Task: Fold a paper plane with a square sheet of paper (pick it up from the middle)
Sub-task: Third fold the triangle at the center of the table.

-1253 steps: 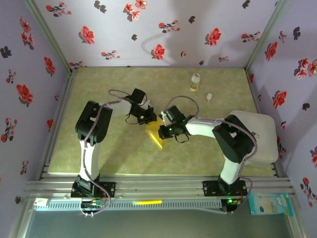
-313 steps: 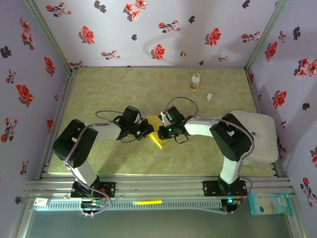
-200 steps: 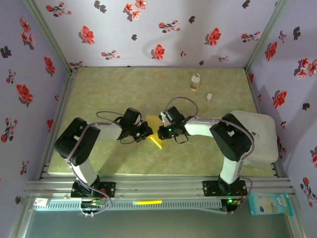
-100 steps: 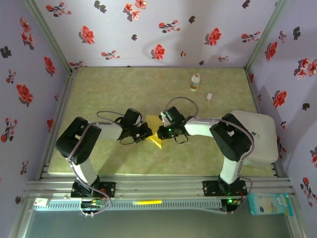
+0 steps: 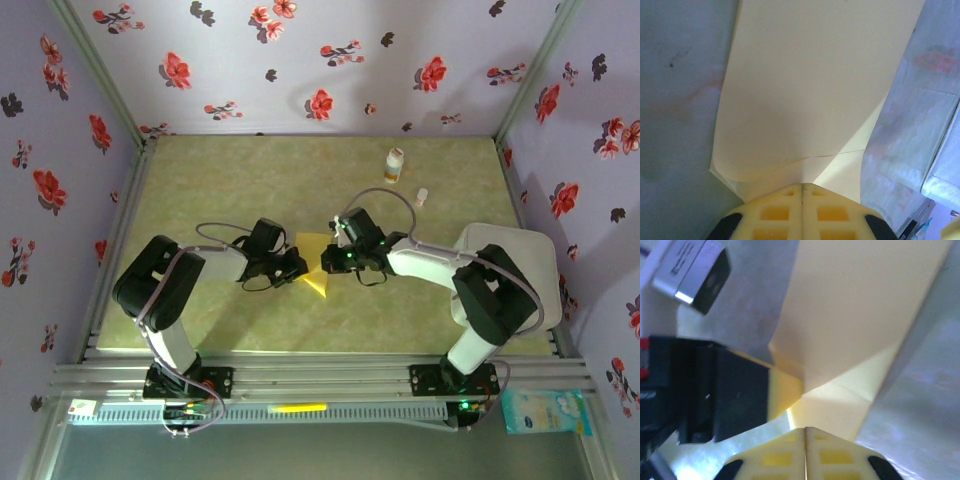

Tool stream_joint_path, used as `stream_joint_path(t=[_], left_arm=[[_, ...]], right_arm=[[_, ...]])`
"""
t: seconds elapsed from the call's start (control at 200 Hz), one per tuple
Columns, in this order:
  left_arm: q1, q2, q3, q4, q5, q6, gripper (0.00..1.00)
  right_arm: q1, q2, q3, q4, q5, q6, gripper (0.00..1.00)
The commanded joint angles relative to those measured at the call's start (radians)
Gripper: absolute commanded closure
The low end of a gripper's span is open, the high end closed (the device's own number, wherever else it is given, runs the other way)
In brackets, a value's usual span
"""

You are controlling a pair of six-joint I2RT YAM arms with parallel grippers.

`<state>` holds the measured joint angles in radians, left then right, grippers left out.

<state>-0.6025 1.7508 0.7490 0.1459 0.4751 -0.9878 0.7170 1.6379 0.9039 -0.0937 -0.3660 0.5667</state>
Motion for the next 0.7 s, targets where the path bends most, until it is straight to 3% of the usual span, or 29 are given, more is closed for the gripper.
stream_joint_path(t=[0.0,0.695], left_arm=[[-0.006,0.044,-0.007,-0.072,-0.032,0.024,1.00],[-0.006,0.052,-0.002,-0.069,-0.028,0.021,1.00]], right_arm=[[0.029,0.030,-0.002,0.069,-0.152,0.091,0.98],[0.084,0.188,0.095,-0.064,-0.132,0.052,1.00]])
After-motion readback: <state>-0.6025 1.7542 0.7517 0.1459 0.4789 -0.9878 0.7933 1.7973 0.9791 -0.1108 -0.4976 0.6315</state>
